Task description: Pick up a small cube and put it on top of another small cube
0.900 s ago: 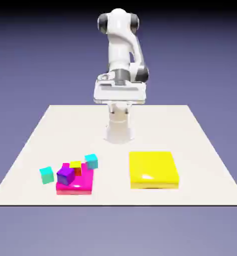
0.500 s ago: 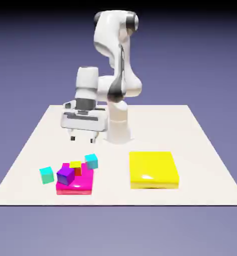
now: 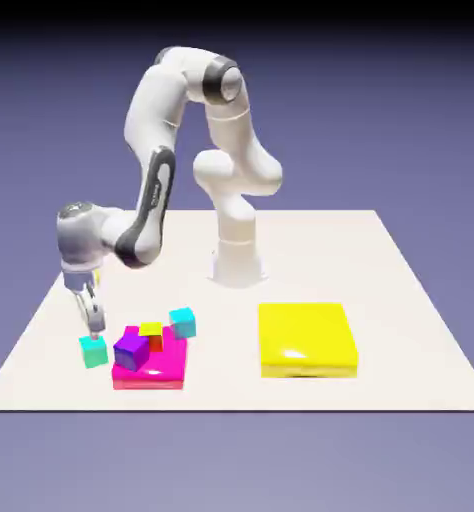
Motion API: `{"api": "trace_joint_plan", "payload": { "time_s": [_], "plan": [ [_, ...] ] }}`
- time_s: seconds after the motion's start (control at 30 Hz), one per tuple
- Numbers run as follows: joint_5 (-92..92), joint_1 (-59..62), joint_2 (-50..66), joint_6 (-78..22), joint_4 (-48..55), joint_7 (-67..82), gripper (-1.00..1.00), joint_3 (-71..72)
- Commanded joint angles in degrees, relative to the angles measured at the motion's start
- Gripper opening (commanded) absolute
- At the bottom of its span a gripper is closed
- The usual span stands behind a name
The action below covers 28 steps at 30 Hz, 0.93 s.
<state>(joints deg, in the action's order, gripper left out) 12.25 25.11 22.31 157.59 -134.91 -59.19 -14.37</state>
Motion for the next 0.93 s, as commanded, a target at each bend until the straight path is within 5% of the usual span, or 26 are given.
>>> {"api": "trace_joint_plan", "payload": {
  "time_s": [0.0,0.1,0.13,0.57,0.8,0.83,0.9],
  "plan": [
    [0.96,0.91,2.08,1.58,0.50,0.72,0.00,1.11],
    [3.01,2.84,6.51,4.95,1.58,2.26,0.00,3.46],
    [3.01,2.84,6.51,4.95,1.58,2.26,-1.00,3.46],
    [-11.84,-9.30,-18.40,-18.93,1.58,-3.37,-1.00,3.74],
    [-9.37,-8.44,-10.01,-9.31,0.23,-1.59,-1.00,4.91],
    [-9.37,-8.44,-10.01,-9.31,0.23,-1.59,1.00,4.91],
    [-10.00,-8.67,-12.08,-11.68,0.56,-2.03,1.00,4.64]
  ]
}}
